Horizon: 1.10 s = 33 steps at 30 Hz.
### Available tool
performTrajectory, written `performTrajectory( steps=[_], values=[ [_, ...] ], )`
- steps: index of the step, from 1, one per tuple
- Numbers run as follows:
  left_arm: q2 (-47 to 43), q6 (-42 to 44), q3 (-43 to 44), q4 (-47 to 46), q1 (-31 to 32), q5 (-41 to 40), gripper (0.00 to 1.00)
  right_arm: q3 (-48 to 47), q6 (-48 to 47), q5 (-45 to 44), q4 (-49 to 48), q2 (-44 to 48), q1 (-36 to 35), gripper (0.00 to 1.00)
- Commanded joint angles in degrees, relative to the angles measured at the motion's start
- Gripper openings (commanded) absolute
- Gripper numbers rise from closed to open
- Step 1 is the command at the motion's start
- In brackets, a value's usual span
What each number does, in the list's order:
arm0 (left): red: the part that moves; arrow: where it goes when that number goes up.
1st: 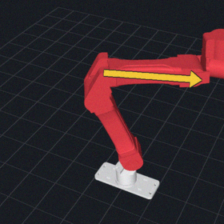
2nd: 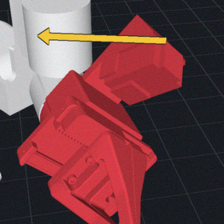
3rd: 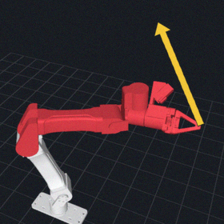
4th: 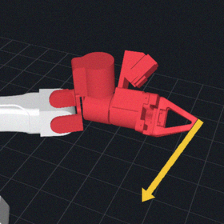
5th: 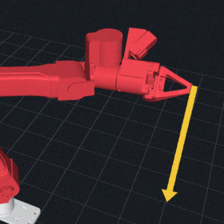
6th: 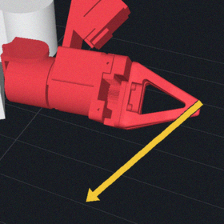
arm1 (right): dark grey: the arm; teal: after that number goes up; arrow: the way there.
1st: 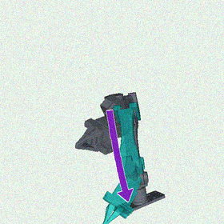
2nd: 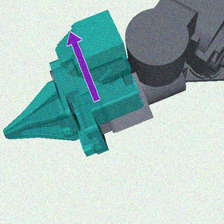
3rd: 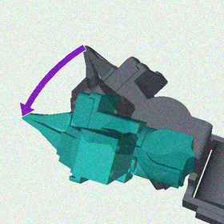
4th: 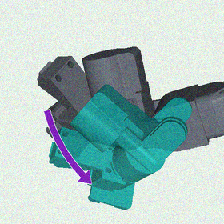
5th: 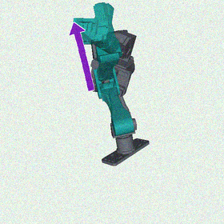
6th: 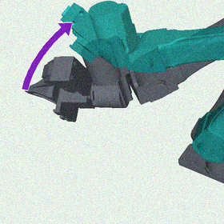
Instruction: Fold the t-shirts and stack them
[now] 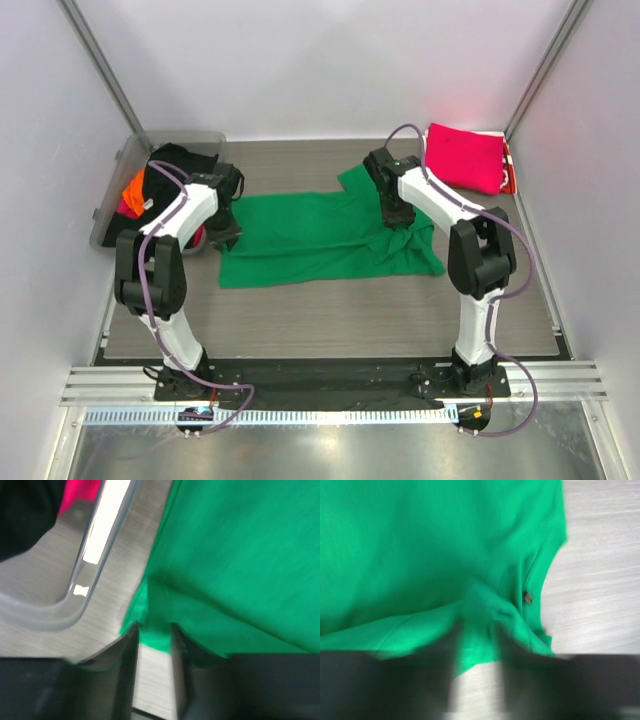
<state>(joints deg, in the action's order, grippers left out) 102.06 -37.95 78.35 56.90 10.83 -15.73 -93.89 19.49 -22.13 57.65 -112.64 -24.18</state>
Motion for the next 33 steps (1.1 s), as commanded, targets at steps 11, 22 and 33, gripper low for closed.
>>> performTrajectory(
  steps=[11,22,33],
  values=[
    [-18.9,-3.3,-7.9,-1.9,-1.2,4.3,0.72,25.3,10.1,13.8,-13.8,27.3,14.3,0.74],
    [-31.4,-12.0,-33.2,-15.9,-1.3,7.7,0.72,51.2,14.4,29.3,-30.4,35.0,19.9,0.66],
    [-27.5,-15.3,-37.6,-23.3,-1.9,1.4,0.71,49.3,12.9,27.5,-36.2,27.4,27.2,0.59]
  ],
)
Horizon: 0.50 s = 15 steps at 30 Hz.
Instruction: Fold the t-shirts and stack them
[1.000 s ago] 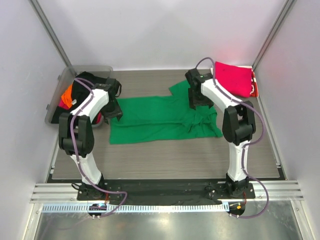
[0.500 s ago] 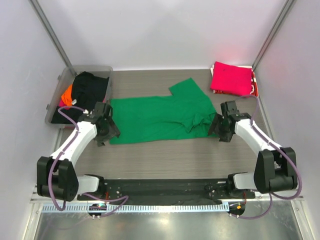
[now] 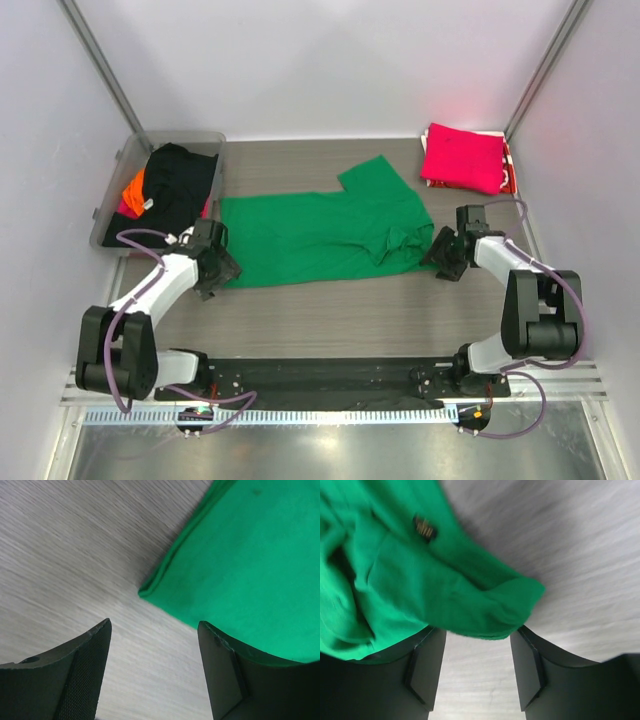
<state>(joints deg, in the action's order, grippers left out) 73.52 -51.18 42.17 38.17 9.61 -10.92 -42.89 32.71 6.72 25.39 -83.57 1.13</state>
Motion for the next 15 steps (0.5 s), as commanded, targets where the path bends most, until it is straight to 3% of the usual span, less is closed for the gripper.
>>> performTrajectory(
  steps=[1,15],
  values=[
    [1.5,-2.7,-2.1,-5.3,-0.6,-3.7,0.70,-1.8,-0.5,-1.5,-4.3,-2.0,2.4,0.58],
    [11.0,-5.2,-1.7,-12.1,-0.6,-3.8,0.56,-3.2,-3.0,-4.7,-3.1,0.1,3.0,0.59]
  ],
)
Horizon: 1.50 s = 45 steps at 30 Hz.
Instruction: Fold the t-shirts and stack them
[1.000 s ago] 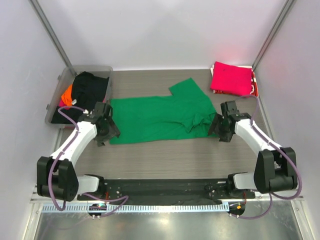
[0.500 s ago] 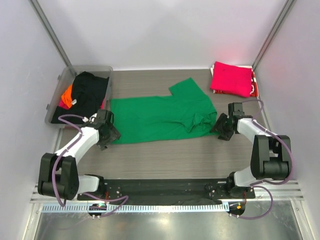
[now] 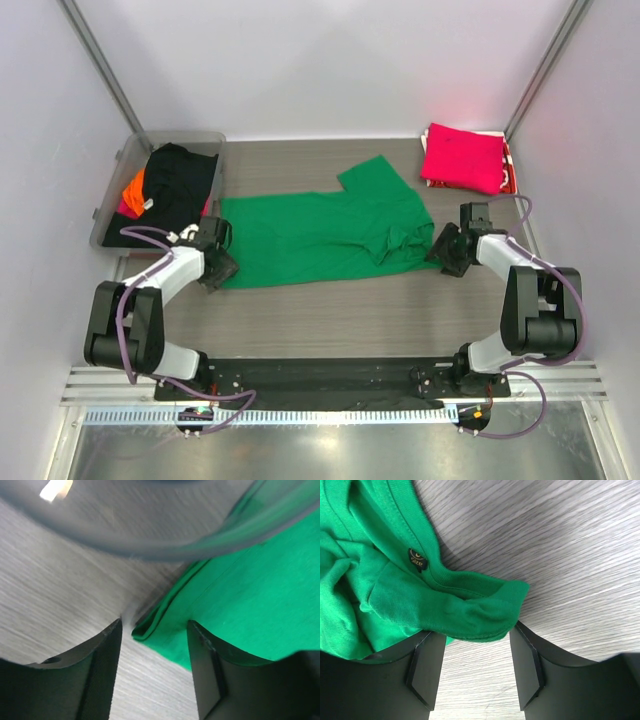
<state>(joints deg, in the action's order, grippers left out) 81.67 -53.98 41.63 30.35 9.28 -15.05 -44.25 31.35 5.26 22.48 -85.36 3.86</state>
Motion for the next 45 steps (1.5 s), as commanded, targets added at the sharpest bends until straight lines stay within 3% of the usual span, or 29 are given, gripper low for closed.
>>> performTrajectory(
  steps=[1,10,15,17,18,20,21,23,29,32,33,37,41,45],
  values=[
    [3.0,-2.4,-1.1,-4.3,-0.3,0.2,0.54,-2.0,-1.6,-3.6,0.0,1.9,0.4,0.59],
    [4.9,-1.9,-0.3,-4.9,-0.4,0.9,0.38,-4.6,-2.3,-5.0,-0.3,0.6,0.8,0.59],
    [6.0,-1.0,0.4,-4.9,-0.3,1.3,0.35,-5.2,-1.8,-4.8,-2.5,-0.9,1.0,0.55],
    [6.8,-0.7,0.7,-4.9,-0.3,1.6,0.31,-4.8,-1.6,-4.3,-3.4,-1.5,1.0,0.49],
    [6.9,-0.5,1.1,-4.7,-0.3,1.9,0.25,-4.1,-1.4,-3.8,-4.4,-1.8,1.0,0.45],
    [7.4,-0.3,1.5,-4.6,-0.3,2.1,0.12,-3.5,-1.5,-3.1,-5.2,-3.0,1.0,0.29],
    [7.7,-0.1,2.0,-4.3,-0.3,2.4,0.00,-3.2,-1.6,-3.0,-5.7,-3.3,1.0,0.21],
    [7.7,0.1,2.8,-3.5,-0.3,2.7,0.00,-3.5,-1.8,-2.5,-5.8,-4.2,1.0,0.02],
    [1.6,-0.3,7.8,4.1,-0.3,1.3,0.00,-9.6,-1.9,-0.4,-1.0,-5.5,1.0,0.01],
    [1.8,2.2,17.1,10.1,-0.4,1.7,0.00,-20.6,-2.3,1.5,6.5,-7.0,1.0,0.01],
    [2.4,2.8,24.4,12.5,-0.5,1.0,0.00,-25.8,-2.2,1.7,8.7,-5.9,1.0,0.01],
    [0.3,5.4,36.2,22.8,-1.1,-3.1,0.00,-31.5,-2.8,-0.2,12.1,1.9,1.0,0.01],
    [-7.4,5.4,32.6,24.7,-1.4,-3.4,0.00,-24.2,-4.4,0.7,13.9,9.0,1.0,0.01],
    [-14.9,2.0,16.1,21.6,-1.3,-0.7,0.00,-10.4,-4.2,0.2,13.0,14.7,1.0,0.01]
  ],
)
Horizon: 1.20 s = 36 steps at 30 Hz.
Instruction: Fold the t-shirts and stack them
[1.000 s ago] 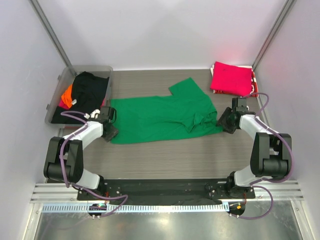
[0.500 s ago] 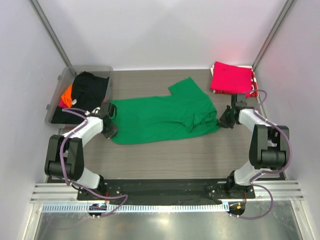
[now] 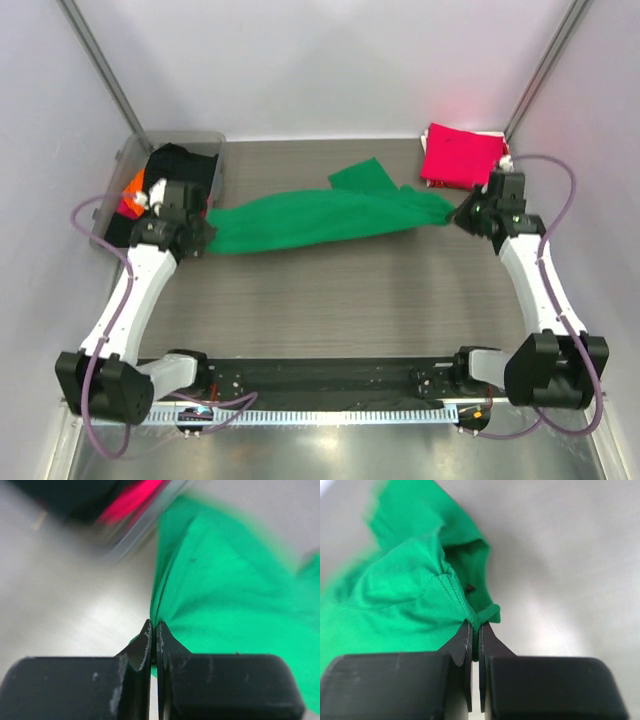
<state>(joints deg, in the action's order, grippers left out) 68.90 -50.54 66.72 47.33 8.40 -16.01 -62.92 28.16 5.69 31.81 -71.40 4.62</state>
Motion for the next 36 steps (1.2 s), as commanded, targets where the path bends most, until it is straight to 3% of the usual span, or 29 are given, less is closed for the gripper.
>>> performTrajectory(
  steps=[1,5,8,15,17,18,20,21,23,27,30,34,36],
  values=[
    [-3.5,-2.5,-11.7,4.2,-0.5,1.2,0.00,10.2,0.0,-0.8,3.6,2.6,0.2,0.01],
    [-9.0,-6.8,-23.6,4.1,-0.6,0.7,0.00,17.9,5.0,-3.0,3.8,5.6,0.2,0.01],
    [-11.6,-9.2,-27.5,5.7,-1.5,-0.1,0.00,24.0,9.5,-2.9,4.2,7.9,0.2,0.01],
    [-14.0,-13.9,-26.1,11.5,-1.8,-0.4,0.02,31.7,15.1,-1.5,4.6,13.5,0.2,0.01],
    [-15.6,-15.0,-26.5,12.0,-1.9,0.5,0.07,32.9,16.0,-0.2,5.0,14.4,0.2,0.12],
    [-16.3,-15.6,-26.6,13.0,-1.8,1.8,0.23,33.6,17.2,2.4,5.3,15.6,0.1,0.36],
    [-19.4,-16.4,-26.6,13.7,-1.8,3.2,0.50,34.6,18.1,3.7,5.6,17.5,0.2,0.57],
    [-20.7,-16.4,-26.3,14.9,-1.8,3.7,0.69,34.5,18.3,3.9,6.9,18.6,0.2,0.69],
    [-24.2,-15.4,-23.8,17.1,-1.8,2.6,0.83,32.2,17.9,2.3,8.5,23.0,0.2,0.76],
    [-26.7,-9.1,-17.7,16.7,-1.8,-2.2,0.87,24.3,14.2,0.8,8.5,26.2,0.2,0.79],
    [-23.2,-1.4,-14.4,9.6,-1.9,0.5,0.86,16.9,10.1,4.9,3.8,19.2,-1.2,0.80],
    [-12.8,5.0,-11.0,3.6,-1.7,5.3,0.83,3.5,4.5,2.3,2.6,1.8,-11.7,0.79],
    [-8.0,6.7,-9.0,2.8,-1.3,5.8,0.80,-3.6,2.6,5.5,1.2,-9.0,-16.0,0.79]
  ],
)
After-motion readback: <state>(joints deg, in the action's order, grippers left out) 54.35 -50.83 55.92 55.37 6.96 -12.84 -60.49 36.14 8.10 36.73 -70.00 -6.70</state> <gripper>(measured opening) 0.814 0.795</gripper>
